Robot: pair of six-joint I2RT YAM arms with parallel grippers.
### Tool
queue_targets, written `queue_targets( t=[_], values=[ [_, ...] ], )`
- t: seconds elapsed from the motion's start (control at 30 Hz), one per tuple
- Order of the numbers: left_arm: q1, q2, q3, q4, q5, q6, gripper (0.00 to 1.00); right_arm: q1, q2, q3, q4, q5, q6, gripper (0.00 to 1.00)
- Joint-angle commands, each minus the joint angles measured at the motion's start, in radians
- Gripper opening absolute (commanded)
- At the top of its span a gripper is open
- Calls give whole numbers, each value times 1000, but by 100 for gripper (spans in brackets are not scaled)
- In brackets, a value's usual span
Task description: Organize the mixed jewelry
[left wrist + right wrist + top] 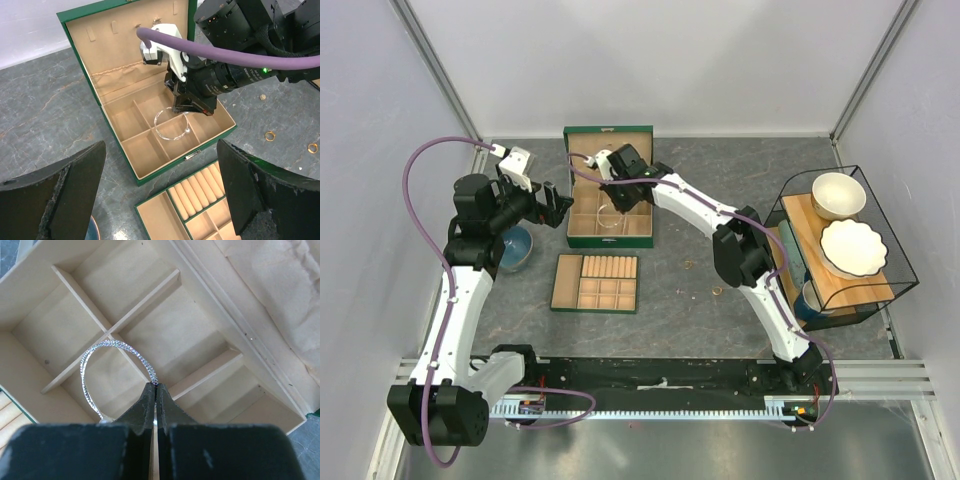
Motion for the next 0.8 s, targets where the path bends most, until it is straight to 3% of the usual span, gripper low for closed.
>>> queue_targets(
  t=[0.0, 0.77],
  values=[
    [1, -14, -4, 35, -17, -6, 99, 18, 1, -13, 39, 11, 15, 0],
    [1, -18, -1, 32, -13, -4, 99, 39, 4, -65, 50, 72, -38, 0]
  ],
)
